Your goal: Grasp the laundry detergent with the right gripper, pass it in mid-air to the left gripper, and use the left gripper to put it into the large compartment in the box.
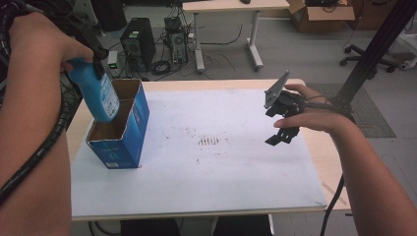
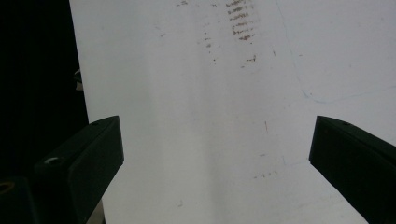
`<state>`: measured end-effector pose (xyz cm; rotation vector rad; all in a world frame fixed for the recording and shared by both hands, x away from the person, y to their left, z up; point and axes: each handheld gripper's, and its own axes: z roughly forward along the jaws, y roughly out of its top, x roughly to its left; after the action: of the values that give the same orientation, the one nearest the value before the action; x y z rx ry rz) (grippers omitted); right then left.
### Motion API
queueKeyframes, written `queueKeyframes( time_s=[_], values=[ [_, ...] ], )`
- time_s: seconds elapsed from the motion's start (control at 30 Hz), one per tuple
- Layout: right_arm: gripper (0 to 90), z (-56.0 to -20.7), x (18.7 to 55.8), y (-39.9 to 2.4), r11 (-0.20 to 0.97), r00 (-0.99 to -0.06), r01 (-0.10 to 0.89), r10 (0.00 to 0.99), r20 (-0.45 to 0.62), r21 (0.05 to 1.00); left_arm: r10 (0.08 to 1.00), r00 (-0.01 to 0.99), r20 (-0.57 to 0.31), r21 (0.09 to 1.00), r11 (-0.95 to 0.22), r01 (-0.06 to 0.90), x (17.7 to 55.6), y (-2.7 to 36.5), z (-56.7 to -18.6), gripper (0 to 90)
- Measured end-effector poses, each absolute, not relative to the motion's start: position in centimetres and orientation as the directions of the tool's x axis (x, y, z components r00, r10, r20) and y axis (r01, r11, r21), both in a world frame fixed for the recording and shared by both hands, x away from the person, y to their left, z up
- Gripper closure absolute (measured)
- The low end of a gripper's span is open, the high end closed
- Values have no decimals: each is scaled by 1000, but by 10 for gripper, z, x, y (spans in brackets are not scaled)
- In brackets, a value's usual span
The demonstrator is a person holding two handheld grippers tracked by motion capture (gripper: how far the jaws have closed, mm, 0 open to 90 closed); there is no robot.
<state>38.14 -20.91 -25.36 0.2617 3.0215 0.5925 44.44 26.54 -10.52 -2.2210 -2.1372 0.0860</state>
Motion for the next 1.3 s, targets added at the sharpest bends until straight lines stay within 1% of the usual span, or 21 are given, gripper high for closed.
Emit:
queueKeyframes(
  time_s=[0.1, 0.43, 0.97, 1.3],
  values=[
    [32, -251, 382, -209, 916, -984, 160, 177, -15, 367, 1000, 22, -9, -89, -23, 996, 446, 270, -114, 378],
    [32, -245, 381, -208, 920, -984, 163, 180, -14, 356, 1000, 19, -22, -107, -22, 994, 448, 278, -139, 378],
    [34, -245, 386, -203, 930, -984, 171, 180, 1, 325, 999, 28, -38, -128, -33, 991, 449, 280, -201, 378],
    [36, -247, 387, -202, 927, -984, 165, 177, -4, 337, 999, 34, -15, -130, -35, 991, 447, 277, -237, 378]
  ],
)
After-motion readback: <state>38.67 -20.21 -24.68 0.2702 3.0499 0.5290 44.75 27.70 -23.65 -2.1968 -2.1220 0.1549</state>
